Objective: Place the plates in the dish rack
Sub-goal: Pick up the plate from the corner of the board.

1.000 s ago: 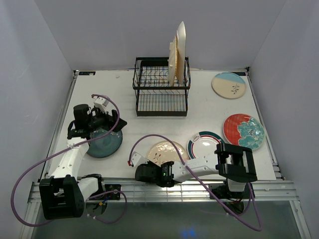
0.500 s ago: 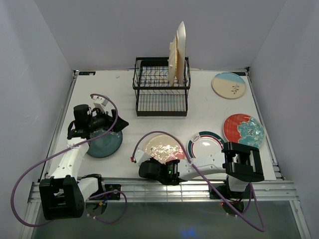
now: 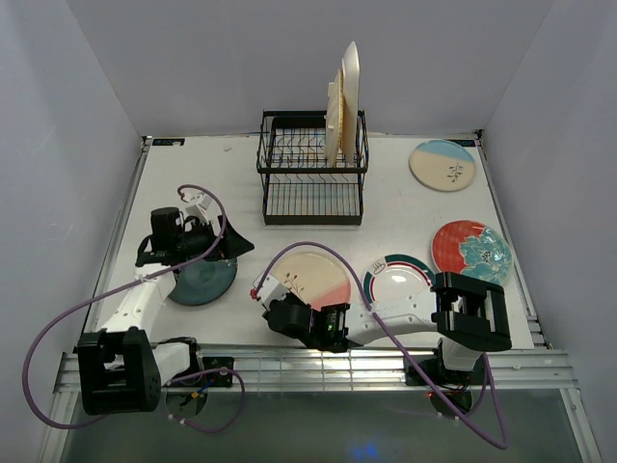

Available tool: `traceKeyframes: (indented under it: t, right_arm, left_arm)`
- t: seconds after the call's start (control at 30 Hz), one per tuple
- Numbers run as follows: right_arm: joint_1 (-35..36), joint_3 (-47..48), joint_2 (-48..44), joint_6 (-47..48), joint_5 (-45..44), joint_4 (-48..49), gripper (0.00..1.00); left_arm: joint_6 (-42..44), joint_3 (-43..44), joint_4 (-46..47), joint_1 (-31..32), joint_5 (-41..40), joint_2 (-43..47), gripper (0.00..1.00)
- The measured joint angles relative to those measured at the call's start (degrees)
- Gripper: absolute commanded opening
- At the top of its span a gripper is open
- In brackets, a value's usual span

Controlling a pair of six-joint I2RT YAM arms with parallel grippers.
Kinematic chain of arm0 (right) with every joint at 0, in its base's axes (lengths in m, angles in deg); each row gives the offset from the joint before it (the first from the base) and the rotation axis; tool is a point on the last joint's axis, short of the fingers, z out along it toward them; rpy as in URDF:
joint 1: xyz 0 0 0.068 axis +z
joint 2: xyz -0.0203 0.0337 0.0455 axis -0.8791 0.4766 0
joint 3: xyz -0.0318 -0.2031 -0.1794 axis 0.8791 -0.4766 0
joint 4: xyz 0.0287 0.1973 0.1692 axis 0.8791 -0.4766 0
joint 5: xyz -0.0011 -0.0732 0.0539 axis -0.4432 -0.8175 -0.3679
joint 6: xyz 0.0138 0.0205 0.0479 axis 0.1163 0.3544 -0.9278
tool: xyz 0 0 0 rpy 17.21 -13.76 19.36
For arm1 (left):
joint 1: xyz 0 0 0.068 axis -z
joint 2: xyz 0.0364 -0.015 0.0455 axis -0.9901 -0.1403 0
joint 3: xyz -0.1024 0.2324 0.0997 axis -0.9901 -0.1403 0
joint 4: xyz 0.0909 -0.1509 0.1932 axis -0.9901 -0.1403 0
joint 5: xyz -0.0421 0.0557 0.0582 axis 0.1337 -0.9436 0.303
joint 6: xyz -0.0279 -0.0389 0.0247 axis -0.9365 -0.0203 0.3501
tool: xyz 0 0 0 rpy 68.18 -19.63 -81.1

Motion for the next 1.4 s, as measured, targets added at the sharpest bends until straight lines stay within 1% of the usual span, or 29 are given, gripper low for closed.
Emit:
traceKeyframes:
  t: [0.27, 0.33, 0.37, 0.57, 0.77, 0.9, 0.97, 1.1, 1.17, 1.33, 1.4]
  right_arm:
    - [-0.98, -0.13, 0.02, 4.33, -1.25, 8.04, 0.08]
    - [-1.05, -0.11, 0.07, 5.53, -1.25, 10.05, 0.08]
    - [-1.16, -0.07, 0.26, 6.32, -1.27, 11.23, 0.08]
    - [-1.75, 3.06, 3.98, 8.96, -1.42, 14.58, 0.08]
    - [-2.27, 3.26, 5.66, 11.21, -1.01, 18.03, 0.08]
    - [-2.43, 3.56, 6.38, 12.5, -0.7, 19.5, 0.08]
    - [-2.45, 3.56, 6.38, 12.92, -0.46, 20.57, 0.08]
    - [-2.45, 3.39, 6.38, 13.64, 0.44, 23.26, 0.08]
    - [-2.45, 2.75, 6.36, 13.81, 1.25, 24.96, 0.08]
    - [-2.43, 1.62, 6.36, 14.08, 2.69, 26.12, 0.08]
    - [-2.45, 1.62, 6.25, 14.12, 2.78, 26.21, 0.08]
  left_arm:
    - [-4.57, -1.05, -0.85, 2.75, -0.07, -7.43, 0.95]
    - [-5.49, -1.05, -0.98, 3.54, 0.09, -8.22, 0.96]
    - [-6.03, -1.05, -0.98, 3.85, 0.46, -8.48, 0.97]
    - [-9.6, -1.07, -2.16, 6.34, 2.32, -9.79, 0.97]
    - [-11.72, -1.07, -2.27, 8.04, 2.51, -11.74, 0.97]
    - [-12.37, -1.07, -2.49, 8.31, 2.51, -12.59, 0.9]
    - [-12.48, -1.07, -2.56, 8.31, 2.56, -13.05, 0.83]
    - [-12.61, -1.05, -3.13, 8.31, 2.62, -13.97, 0.73]
    - [-12.63, -1.05, -3.54, 8.31, 2.62, -14.1, 0.7]
    - [-12.52, -1.05, -3.93, 8.31, 2.32, -14.1, 0.54]
    - [-12.44, -1.05, -3.93, 8.26, 1.88, -14.12, 0.52]
